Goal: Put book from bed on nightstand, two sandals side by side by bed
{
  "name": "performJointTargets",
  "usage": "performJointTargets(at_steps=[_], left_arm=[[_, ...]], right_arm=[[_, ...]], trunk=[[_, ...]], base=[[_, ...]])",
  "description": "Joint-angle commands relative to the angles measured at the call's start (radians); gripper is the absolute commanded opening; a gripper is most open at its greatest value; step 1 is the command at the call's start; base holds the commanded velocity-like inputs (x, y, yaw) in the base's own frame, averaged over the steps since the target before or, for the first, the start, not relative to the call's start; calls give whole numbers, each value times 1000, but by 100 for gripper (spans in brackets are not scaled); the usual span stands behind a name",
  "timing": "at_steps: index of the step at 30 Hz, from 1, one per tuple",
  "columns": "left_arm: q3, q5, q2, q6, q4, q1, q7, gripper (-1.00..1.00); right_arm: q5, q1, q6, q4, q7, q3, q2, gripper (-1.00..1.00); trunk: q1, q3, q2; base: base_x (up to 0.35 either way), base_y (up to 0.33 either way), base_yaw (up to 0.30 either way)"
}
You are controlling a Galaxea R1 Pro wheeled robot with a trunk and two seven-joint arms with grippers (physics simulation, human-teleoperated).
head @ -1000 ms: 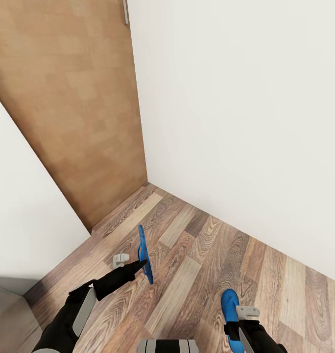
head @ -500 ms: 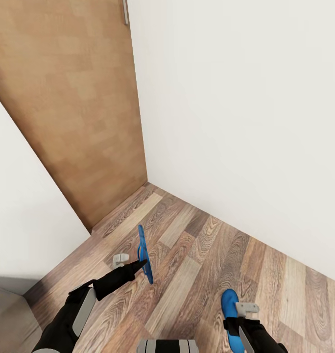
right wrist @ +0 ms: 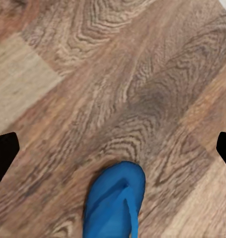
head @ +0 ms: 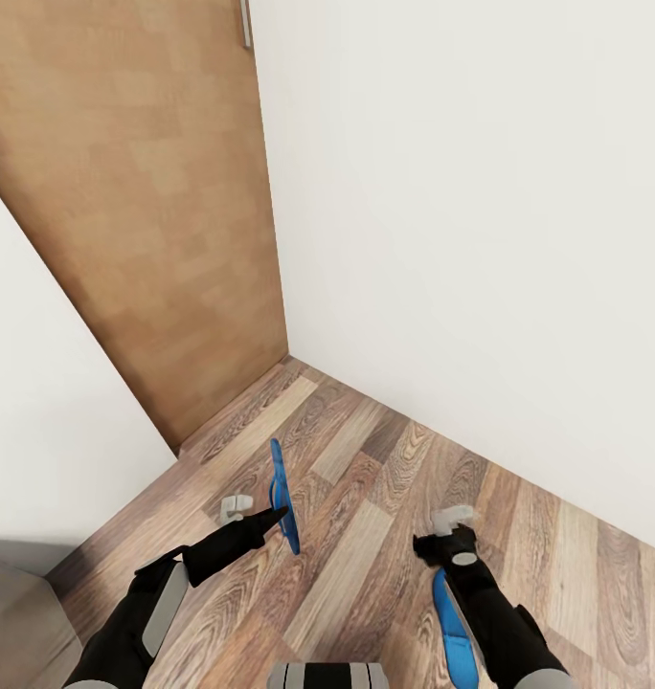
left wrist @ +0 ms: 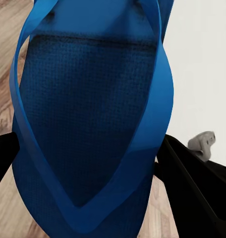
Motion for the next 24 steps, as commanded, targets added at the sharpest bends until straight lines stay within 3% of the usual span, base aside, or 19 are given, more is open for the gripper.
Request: performJointTargets(at_steps=[1,6,9,11,12,14,17,18,19,21,24], left_arm=[[3,4,-1,9,0,0,-3,-100],[3,4,-2,9,1,0,0,-100],[3,4,-2,9,1,0,0,-100],[3,4,-2,9,1,0,0,-100],[3,4,-2,9,1,0,1,-100],[3,4,-2,9,1,0,0,-100],[3,4,-2,9,2,0,0,-100],[3,4,-2,9,2,0,0,-100],[3,4,-2,9,2,0,-1,-100],[3,4,-2,10,2,0,-2,-100],[3,4,-2,10,2,0,-2,-100]], right_arm=[[12,0,7,-4,-4,13,-1,100],[108,1,2,-9,-6,47,-14,100],[214,1,2,-8,-6,51,-20,100],[335,1,3,2,-4,46,-30,100],[352,1,3,9,-5,45,-37,100],[393,1,4,50,-5,43,-75,100],[412,1,6,82,-7,40,-117,100],[417,1,0,93,-6,34,-151,100],[419,1,-17,99,-6,31,-202,100],[420,1,-52,101,-2,32,-246,100],[421,1,-124,92,1,34,-282,100]], trunk=[[0,-1,0],[0,-1,0],[0,-1,0],[0,-1,0],[0,-1,0],[0,-1,0],[0,-1,0],[0,-1,0],[0,-1,0],[0,-1,0],[0,-1,0]], base=[[0,0,0],[0,0,0],[0,0,0],[0,0,0],[0,0,0],[0,0,0],[0,0,0],[0,0,0],[0,0,0],[0,0,0],[0,0,0]])
